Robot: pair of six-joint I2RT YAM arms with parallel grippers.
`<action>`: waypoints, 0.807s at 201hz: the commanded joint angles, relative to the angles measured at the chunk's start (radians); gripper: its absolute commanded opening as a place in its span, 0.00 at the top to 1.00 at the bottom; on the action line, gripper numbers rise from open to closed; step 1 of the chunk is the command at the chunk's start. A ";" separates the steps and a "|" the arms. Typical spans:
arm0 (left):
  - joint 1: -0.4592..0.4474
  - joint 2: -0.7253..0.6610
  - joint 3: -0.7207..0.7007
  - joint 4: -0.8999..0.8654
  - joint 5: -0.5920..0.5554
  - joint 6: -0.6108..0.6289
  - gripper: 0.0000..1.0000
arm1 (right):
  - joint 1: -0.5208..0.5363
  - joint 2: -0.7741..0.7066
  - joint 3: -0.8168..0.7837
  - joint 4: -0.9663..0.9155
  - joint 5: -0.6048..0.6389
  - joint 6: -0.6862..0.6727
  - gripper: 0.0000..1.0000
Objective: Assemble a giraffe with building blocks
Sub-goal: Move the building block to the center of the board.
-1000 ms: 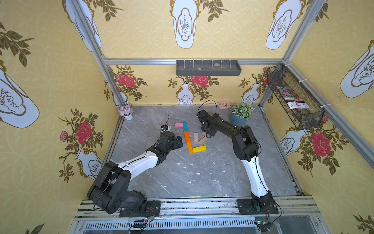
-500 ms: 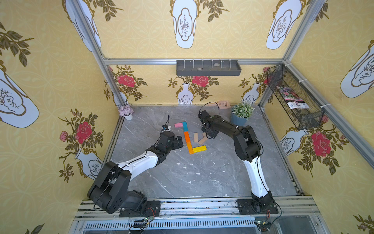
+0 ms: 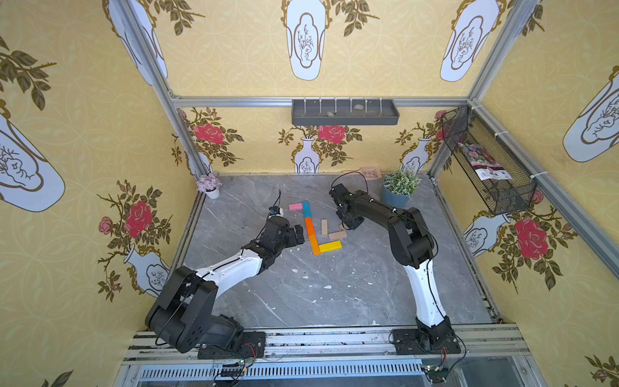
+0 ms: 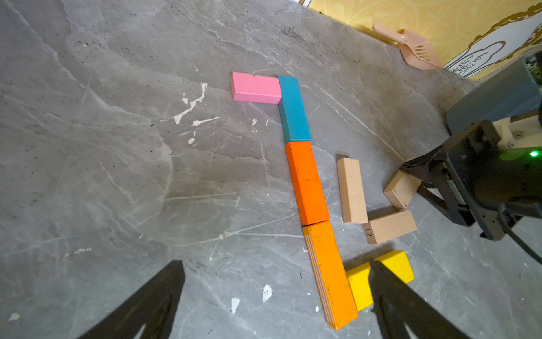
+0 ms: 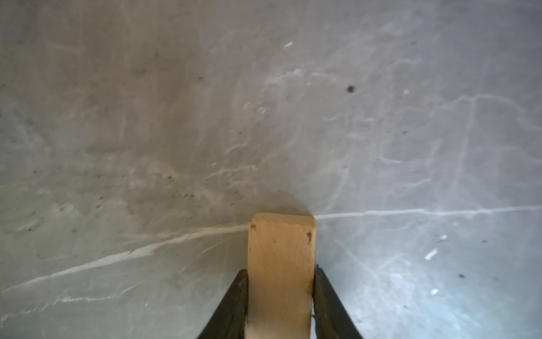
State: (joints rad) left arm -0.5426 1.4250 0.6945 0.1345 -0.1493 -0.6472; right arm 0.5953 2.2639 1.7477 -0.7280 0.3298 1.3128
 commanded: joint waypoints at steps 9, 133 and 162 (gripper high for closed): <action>0.001 0.007 0.003 0.019 0.009 0.012 0.00 | -0.022 -0.048 -0.090 -0.047 0.019 0.045 0.64; 0.001 0.016 0.007 0.018 0.034 0.005 0.00 | 0.007 -0.305 -0.468 0.020 -0.041 0.361 0.65; 0.001 0.020 0.007 0.021 0.040 -0.003 0.01 | 0.026 -0.283 -0.449 0.039 -0.069 0.416 0.65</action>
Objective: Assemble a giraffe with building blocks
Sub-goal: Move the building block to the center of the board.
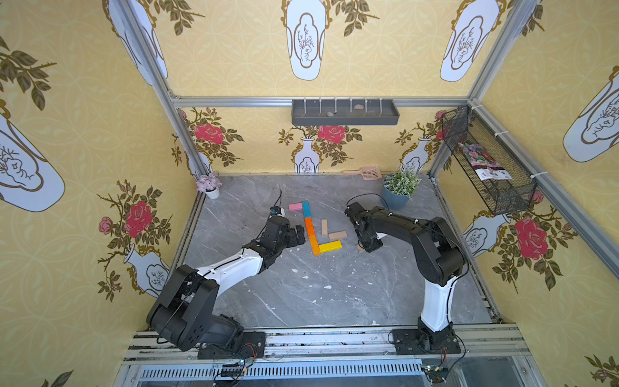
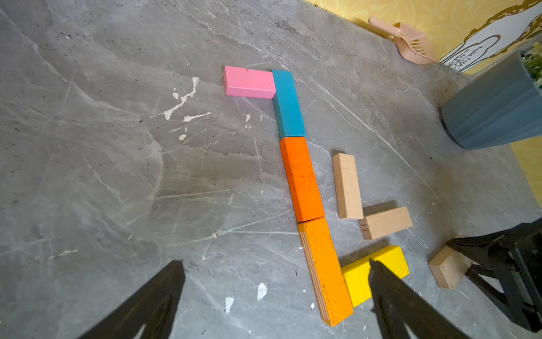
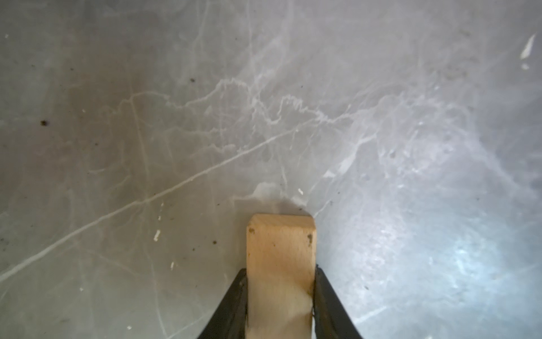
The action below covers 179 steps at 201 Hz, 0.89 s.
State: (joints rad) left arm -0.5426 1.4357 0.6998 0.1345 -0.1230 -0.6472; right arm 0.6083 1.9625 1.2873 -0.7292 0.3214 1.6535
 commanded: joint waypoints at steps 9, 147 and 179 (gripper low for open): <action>0.001 0.011 0.001 0.025 0.018 -0.005 0.01 | 0.021 0.025 0.021 0.042 -0.061 0.089 0.65; 0.001 0.004 -0.002 0.031 0.037 -0.004 0.01 | 0.063 0.105 0.095 0.107 -0.116 0.158 0.67; 0.001 0.005 -0.002 0.032 0.039 -0.003 0.00 | 0.072 0.110 0.107 0.104 -0.111 0.158 0.67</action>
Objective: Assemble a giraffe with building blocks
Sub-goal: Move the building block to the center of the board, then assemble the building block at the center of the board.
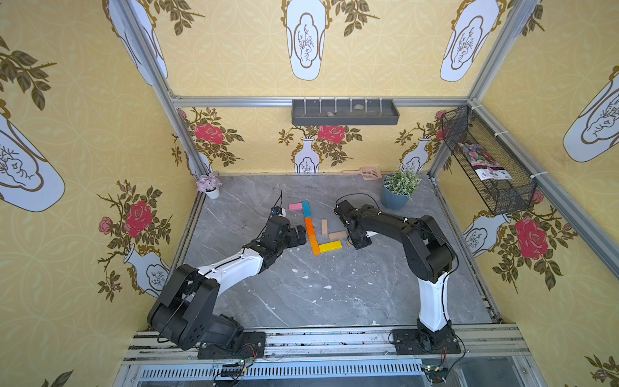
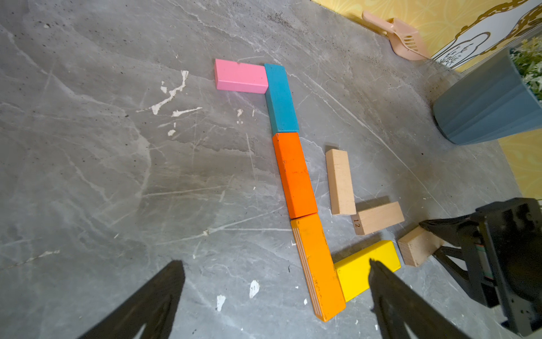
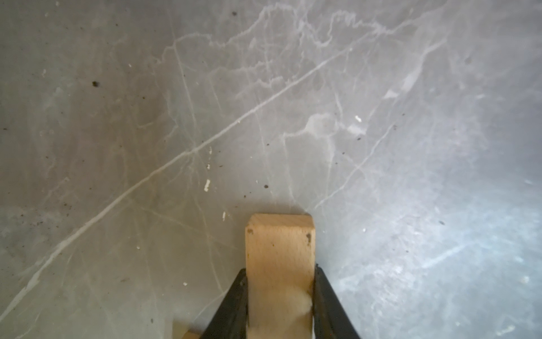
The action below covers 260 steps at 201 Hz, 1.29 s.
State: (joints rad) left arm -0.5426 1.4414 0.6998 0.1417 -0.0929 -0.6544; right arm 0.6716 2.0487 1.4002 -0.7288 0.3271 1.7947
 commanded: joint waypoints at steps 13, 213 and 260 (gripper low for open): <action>0.001 0.001 -0.002 0.025 0.008 0.007 0.00 | 0.009 0.024 -0.003 0.105 -0.111 0.015 0.66; 0.001 -0.067 -0.046 0.056 -0.040 -0.002 0.01 | -0.112 -0.510 -0.441 0.610 -0.198 -1.122 0.03; 0.000 -0.121 -0.122 0.156 -0.059 -0.051 0.01 | -0.229 -0.383 -0.384 0.623 -0.477 -1.259 0.02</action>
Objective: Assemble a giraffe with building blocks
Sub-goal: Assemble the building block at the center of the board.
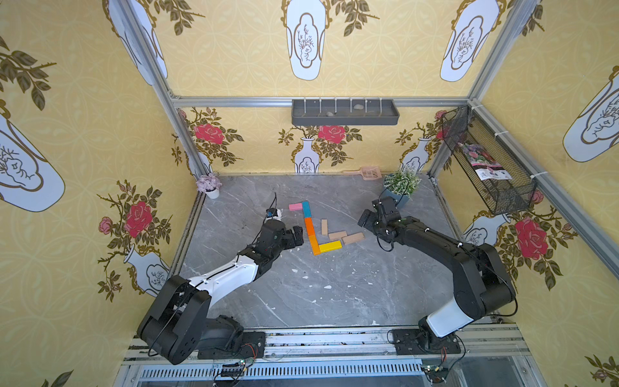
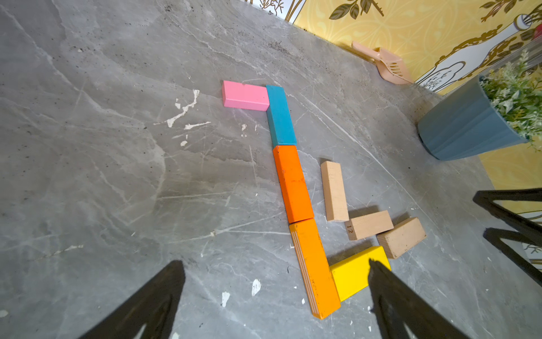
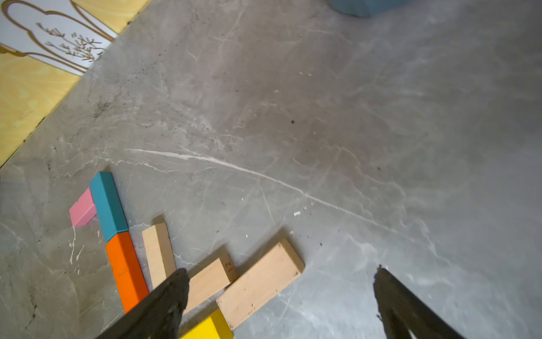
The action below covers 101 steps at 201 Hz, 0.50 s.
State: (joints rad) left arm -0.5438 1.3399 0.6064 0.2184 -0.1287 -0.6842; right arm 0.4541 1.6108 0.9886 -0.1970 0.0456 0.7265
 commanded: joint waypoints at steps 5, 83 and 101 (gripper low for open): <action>0.001 -0.024 -0.031 0.079 -0.027 -0.021 0.01 | -0.014 0.077 0.040 0.088 -0.202 -0.198 0.02; 0.001 -0.024 -0.027 0.076 -0.014 -0.009 0.01 | -0.018 0.209 0.073 0.110 -0.203 -0.184 0.02; 0.001 -0.021 -0.023 0.073 -0.008 -0.010 0.01 | -0.019 0.209 0.065 0.123 -0.221 -0.180 0.02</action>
State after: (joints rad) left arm -0.5434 1.3117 0.5789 0.2726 -0.1513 -0.6926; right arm 0.4370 1.8175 1.0618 -0.1177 -0.1535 0.5495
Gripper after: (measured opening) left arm 0.990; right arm 0.976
